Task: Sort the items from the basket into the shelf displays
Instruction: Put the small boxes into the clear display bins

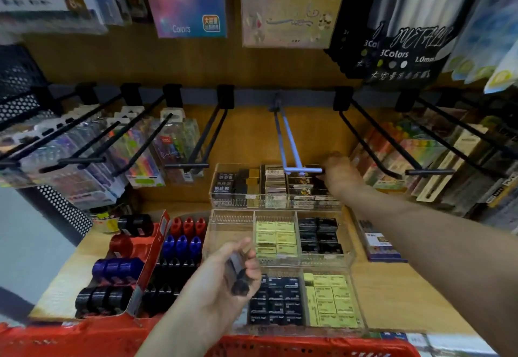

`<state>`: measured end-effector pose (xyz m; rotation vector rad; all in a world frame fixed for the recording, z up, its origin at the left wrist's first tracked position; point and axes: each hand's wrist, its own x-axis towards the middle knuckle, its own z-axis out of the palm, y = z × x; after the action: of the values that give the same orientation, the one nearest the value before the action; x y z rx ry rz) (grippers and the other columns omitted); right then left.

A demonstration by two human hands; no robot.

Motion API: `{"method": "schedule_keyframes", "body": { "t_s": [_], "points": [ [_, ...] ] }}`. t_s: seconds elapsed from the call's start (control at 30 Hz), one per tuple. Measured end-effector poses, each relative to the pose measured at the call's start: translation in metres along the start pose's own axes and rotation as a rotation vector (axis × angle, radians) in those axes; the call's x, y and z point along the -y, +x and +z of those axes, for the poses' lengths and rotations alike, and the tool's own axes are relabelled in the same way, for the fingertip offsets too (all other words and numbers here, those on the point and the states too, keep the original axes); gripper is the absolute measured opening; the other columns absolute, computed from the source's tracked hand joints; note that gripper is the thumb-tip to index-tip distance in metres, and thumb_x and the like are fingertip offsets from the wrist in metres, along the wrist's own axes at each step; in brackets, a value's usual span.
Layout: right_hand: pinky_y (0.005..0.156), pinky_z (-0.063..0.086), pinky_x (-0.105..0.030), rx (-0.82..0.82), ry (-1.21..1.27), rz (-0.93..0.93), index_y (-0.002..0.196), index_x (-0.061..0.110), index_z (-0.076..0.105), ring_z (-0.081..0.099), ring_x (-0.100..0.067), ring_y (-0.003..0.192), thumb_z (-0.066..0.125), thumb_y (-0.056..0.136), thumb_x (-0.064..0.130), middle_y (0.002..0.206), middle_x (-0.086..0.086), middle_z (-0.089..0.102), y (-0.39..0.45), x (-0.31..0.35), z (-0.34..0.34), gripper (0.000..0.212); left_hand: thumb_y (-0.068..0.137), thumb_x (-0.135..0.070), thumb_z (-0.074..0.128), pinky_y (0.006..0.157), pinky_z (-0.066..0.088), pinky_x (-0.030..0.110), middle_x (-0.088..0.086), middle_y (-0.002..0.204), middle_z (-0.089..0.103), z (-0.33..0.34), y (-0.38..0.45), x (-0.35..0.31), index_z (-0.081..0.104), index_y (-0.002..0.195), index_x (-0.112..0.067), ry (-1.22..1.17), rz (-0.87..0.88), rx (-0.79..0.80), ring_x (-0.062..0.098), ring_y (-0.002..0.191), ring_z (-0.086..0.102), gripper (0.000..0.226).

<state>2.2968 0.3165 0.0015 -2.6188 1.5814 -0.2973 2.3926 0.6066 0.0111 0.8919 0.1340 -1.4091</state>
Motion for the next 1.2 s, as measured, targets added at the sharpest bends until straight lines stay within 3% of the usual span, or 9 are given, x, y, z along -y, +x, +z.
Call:
{"method": "schedule_keyframes", "body": {
  "t_s": [0.1,0.23,0.33,0.47,0.57,0.67,0.8,1.03,1.2],
  "points": [
    [0.069,0.043,-0.022,-0.050,0.079,-0.033,0.115,0.003,0.064,0.059,-0.023,0.094,0.047,0.099,0.004,0.122,-0.016,0.059,0.004,-0.006,0.005,0.024,0.081,0.002,0.051,0.056,0.054,0.031,0.017,0.087,0.060,0.000,0.002,0.003,0.056,0.120,-0.008,-0.035,0.018,-0.004,0.020,0.066,0.057,0.041],
    [0.103,0.038,-0.031,-0.049,0.113,-0.180,0.127,0.009,0.062,0.050,-0.030,0.124,0.052,0.095,0.001,0.139,-0.013,0.048,-0.030,-0.014,-0.004,0.035,0.086,0.014,0.041,0.071,0.052,0.042,0.024,0.101,0.064,0.004,0.007,0.006,0.053,0.119,-0.007,-0.073,0.081,-0.051,0.031,0.081,0.068,0.041],
    [0.109,0.034,-0.024,-0.069,0.254,-0.306,0.124,0.013,0.065,0.053,-0.020,0.125,0.052,0.094,0.000,0.136,-0.006,0.054,-0.079,-0.020,-0.014,0.035,0.095,0.013,0.039,0.073,0.051,0.043,0.026,0.102,0.071,0.010,0.007,0.009,0.052,0.116,-0.002,-0.086,0.085,-0.041,0.034,0.088,0.071,0.029],
    [0.092,0.046,-0.012,-0.043,0.573,-0.229,0.110,0.019,0.070,0.061,-0.002,0.101,0.058,0.094,0.006,0.109,0.010,0.064,-0.148,-0.012,-0.036,0.024,0.095,0.006,0.048,0.077,0.053,0.037,0.022,0.102,0.074,0.016,0.001,0.016,0.054,0.113,0.002,-0.078,0.069,-0.006,0.027,0.098,0.067,0.019],
    [0.067,0.058,-0.019,0.230,1.020,-0.013,0.102,0.014,0.072,0.073,-0.010,0.076,0.067,0.092,0.015,0.086,0.003,0.073,-0.192,0.011,-0.055,0.011,0.095,0.002,0.051,0.080,0.055,0.036,0.018,0.094,0.076,0.028,-0.005,0.025,0.057,0.112,0.003,-0.046,0.079,0.024,0.023,0.094,0.068,0.018],
    [0.066,0.061,-0.029,0.364,1.335,0.112,0.100,0.005,0.071,0.075,-0.024,0.079,0.071,0.088,0.016,0.090,-0.014,0.073,-0.222,0.032,-0.066,0.017,0.099,-0.003,0.050,0.085,0.056,0.040,0.021,0.091,0.074,0.038,-0.009,0.034,0.065,0.100,0.002,0.093,0.106,0.072,0.026,0.084,0.074,0.017],
    [0.068,0.059,-0.025,0.375,1.509,0.259,0.109,0.002,0.065,0.074,-0.024,0.084,0.075,0.084,0.013,0.091,-0.020,0.074,-0.236,0.041,-0.075,0.029,0.098,-0.004,0.051,0.107,0.043,0.054,0.025,0.116,0.069,0.040,-0.010,0.041,0.059,0.116,0.001,0.160,0.167,0.111,0.042,0.120,0.059,0.020],
    [0.075,0.059,-0.024,0.410,1.544,0.357,0.097,0.005,0.074,0.073,-0.018,0.083,0.074,0.084,0.011,0.090,-0.012,0.075,-0.235,0.032,-0.080,0.015,0.096,-0.005,0.056,0.088,0.056,0.042,0.009,0.122,0.070,0.037,-0.023,0.037,0.056,0.123,-0.008,0.186,0.260,0.201,0.027,0.109,0.069,0.027],
    [0.073,0.058,-0.023,0.531,1.633,0.406,0.101,0.001,0.074,0.071,-0.020,0.088,0.066,0.091,0.013,0.097,-0.013,0.076,-0.235,0.031,-0.082,0.017,0.091,-0.009,0.062,0.063,0.060,0.031,0.016,0.100,0.076,0.039,-0.027,0.039,0.067,0.106,-0.004,0.176,0.254,0.039,0.021,0.080,0.075,0.016]
  ]
}}
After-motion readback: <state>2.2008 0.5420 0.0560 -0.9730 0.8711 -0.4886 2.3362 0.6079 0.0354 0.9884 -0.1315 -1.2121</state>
